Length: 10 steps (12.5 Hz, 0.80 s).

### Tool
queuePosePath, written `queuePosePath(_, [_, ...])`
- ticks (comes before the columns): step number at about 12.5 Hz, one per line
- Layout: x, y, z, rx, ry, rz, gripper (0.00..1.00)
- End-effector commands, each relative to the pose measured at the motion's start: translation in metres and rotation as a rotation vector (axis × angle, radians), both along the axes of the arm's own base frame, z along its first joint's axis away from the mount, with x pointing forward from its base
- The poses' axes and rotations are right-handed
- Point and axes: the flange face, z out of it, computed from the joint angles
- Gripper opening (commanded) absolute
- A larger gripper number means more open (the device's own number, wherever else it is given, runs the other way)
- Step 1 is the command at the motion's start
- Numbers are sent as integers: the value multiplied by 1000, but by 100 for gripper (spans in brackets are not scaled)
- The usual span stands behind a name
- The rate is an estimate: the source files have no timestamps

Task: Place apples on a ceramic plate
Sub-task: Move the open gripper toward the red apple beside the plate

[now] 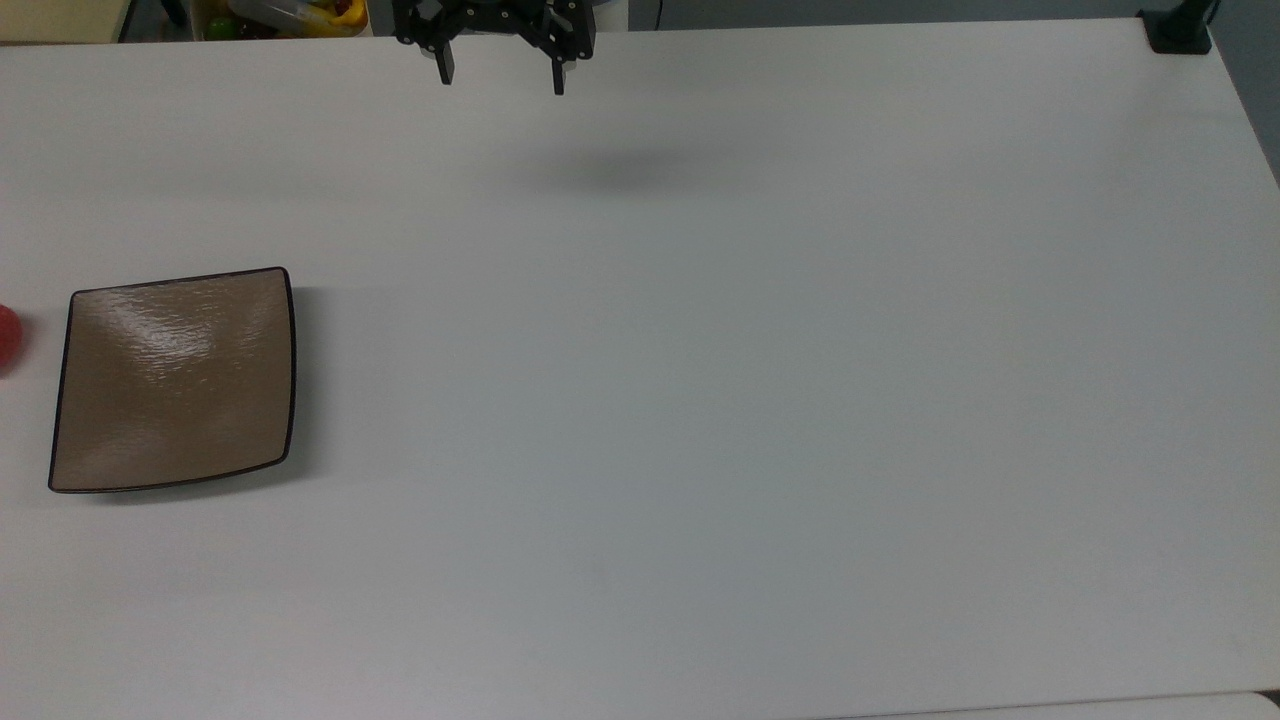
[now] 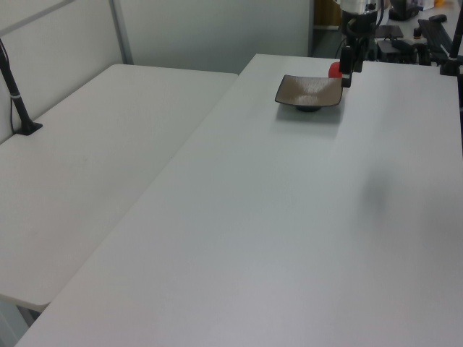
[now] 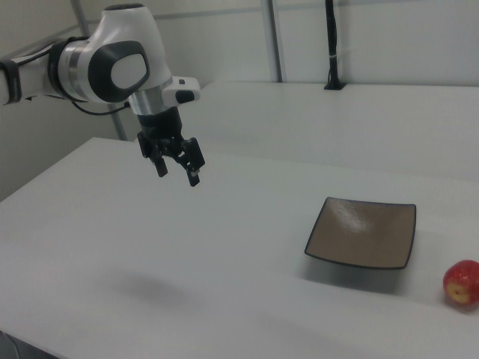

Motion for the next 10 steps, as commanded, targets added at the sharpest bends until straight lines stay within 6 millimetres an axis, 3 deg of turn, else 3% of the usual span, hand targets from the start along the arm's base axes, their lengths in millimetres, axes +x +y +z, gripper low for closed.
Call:
queuePosePath(1, [-7,-4,3,-29,44,12,100])
queuePosePath(7, [-4,-11,1,-30,34,11,100])
queuePosePath(9, [4,-31,8,-44,-19,-4,100])
queuePosePath(10, [8,-53,7,-59,-40,-16,100])
